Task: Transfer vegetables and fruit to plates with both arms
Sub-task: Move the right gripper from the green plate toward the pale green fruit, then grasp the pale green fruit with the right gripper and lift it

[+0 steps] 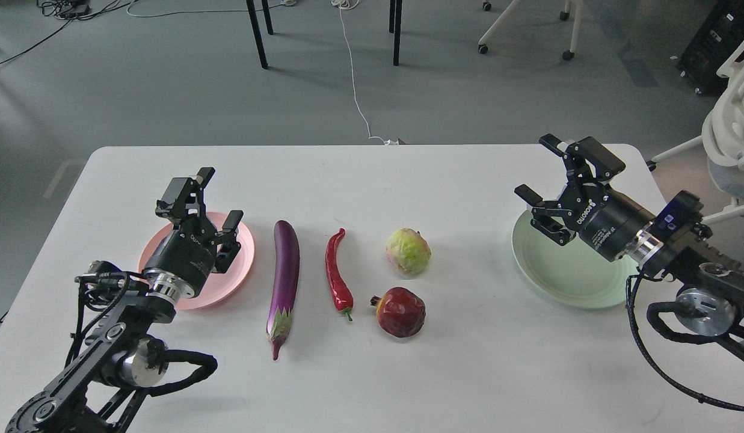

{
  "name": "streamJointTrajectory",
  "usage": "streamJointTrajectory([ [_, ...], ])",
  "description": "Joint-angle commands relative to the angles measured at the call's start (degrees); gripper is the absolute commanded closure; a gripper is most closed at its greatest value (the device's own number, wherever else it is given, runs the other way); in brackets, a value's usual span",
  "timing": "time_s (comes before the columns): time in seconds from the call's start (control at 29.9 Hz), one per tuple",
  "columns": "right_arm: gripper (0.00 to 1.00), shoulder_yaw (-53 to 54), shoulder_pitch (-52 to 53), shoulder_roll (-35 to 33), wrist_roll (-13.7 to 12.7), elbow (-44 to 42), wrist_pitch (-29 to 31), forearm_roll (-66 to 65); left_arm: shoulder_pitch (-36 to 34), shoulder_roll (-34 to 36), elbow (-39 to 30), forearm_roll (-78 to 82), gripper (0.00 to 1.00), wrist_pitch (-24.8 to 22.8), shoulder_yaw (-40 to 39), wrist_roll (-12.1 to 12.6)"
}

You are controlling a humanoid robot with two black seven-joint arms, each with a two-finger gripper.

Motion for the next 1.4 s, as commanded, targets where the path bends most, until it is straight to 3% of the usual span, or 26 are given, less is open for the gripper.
streamJointTrajectory([
  [0.0,0.01,-8.7,11.4,-1.4,0.0,0.1,-0.2,-9.3,-0.1,0.0,-0.2,0.0,0.01,0.1,-0.2,0.0],
  [0.17,0.01,-24.2,30.0,0.2,0.0,-1.2,-0.9,-22.0,-0.1,0.3,-0.6,0.1,0.01,0.2,-0.3,-0.1],
  [0.37,0.01,-44.8,47.3,13.4,0.0,-9.1,-4.5,-33.3,0.1,0.4,-1.5,0.2,0.01,0.3,-0.5,-0.1],
  [0.53,0.01,-53.6,48.5,24.8,0.0,-17.2,-10.6,-42.8,0.3,0.5,-1.7,0.2,0.01,0.4,-0.6,-0.1],
  [0.8,0.01,-62.8,48.6,35.9,0.0,-24.4,-12.9,-44.8,1.1,0.8,-2.3,0.3,0.01,0.4,-0.7,-0.1],
  [1.37,0.01,-69.2,48.5,41.1,0.0,-28.4,-12.9,-44.8,1.0,0.5,-2.3,0.3,0.01,0.4,-0.7,-0.1],
])
